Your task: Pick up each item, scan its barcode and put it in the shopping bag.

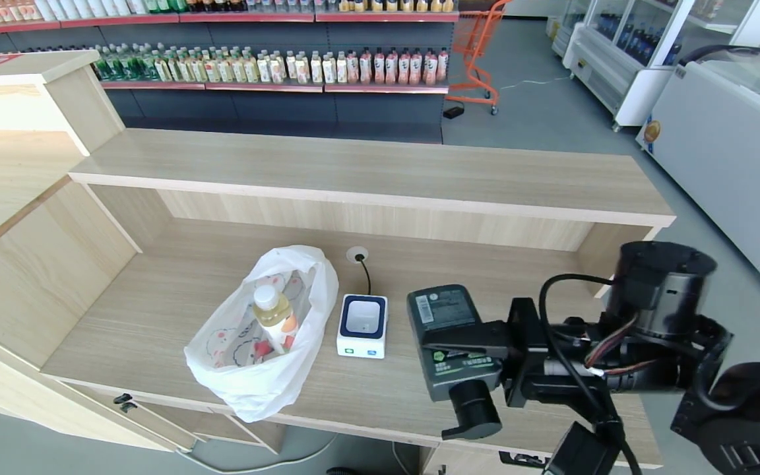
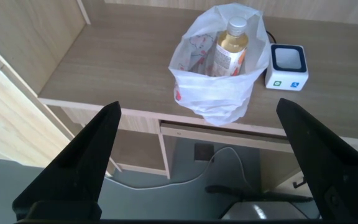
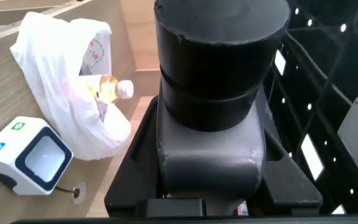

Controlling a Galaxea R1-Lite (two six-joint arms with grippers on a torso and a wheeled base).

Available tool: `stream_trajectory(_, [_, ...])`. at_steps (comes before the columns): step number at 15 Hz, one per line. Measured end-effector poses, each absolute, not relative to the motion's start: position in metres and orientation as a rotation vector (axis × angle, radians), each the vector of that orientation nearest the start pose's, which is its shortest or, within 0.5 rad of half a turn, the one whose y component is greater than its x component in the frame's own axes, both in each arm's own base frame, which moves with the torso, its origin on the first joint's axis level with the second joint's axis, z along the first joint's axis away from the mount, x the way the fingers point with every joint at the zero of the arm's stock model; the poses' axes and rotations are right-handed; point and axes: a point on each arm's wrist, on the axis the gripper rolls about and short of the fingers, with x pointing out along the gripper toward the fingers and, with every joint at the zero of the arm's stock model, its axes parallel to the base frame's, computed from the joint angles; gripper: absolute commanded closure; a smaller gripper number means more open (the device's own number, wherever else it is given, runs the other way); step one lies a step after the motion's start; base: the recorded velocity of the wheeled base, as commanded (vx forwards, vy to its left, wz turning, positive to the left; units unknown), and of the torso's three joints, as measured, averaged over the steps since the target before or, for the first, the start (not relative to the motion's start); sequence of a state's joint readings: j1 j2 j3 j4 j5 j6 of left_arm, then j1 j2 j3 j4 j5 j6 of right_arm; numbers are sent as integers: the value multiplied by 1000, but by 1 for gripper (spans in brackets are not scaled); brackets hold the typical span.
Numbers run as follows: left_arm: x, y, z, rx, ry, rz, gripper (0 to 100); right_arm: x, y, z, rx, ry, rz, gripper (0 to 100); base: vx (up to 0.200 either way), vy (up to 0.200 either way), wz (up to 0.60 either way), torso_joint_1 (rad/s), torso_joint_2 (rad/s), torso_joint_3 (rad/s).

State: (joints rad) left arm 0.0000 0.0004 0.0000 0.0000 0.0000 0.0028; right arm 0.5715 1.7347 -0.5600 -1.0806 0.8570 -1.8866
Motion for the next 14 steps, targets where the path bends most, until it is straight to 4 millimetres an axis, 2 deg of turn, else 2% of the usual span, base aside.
stream_trajectory(2, [-23,0,75,3,0,0,0,214,122,175,-1425,-1005,974,100,0,0,0,0,0,0])
stream_trajectory(3, [-23,0,75,3,0,0,0,212,94,183,-1369,-865,916,100,0,0,0,0,0,0])
stream_trajectory(4, [-23,0,75,3,0,0,0,212,65,187,-1256,-692,862,100,0,0,0,0,0,0])
stream_trajectory(6, [-23,0,75,3,0,0,0,207,29,192,-892,-391,792,100,0,0,0,0,0,0])
stream_trajectory(9, [-23,0,75,3,0,0,0,198,11,196,-296,-67,635,100,0,0,0,0,0,0])
stream_trajectory(12, [-23,0,75,3,0,0,0,196,12,194,303,181,450,100,0,0,0,0,0,0])
stream_trajectory(14, [-23,0,75,3,0,0,0,205,12,196,577,267,359,100,0,0,0,0,0,0])
